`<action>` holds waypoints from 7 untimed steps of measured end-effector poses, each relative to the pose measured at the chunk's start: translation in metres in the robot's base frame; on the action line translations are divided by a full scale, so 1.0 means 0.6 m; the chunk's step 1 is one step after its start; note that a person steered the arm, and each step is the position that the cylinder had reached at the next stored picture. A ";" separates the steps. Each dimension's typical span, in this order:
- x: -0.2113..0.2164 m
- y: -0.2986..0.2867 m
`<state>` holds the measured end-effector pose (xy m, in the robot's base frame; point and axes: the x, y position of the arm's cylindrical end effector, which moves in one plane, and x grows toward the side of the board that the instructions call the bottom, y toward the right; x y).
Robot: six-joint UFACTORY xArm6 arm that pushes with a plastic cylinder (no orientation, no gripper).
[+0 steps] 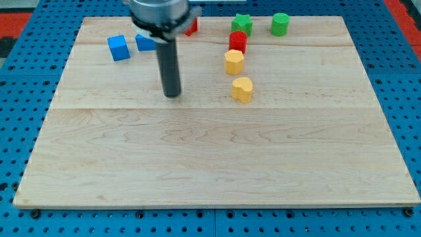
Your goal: Push the blue cube towards the bottom center
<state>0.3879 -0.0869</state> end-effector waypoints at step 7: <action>-0.098 -0.153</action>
<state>0.3288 -0.1785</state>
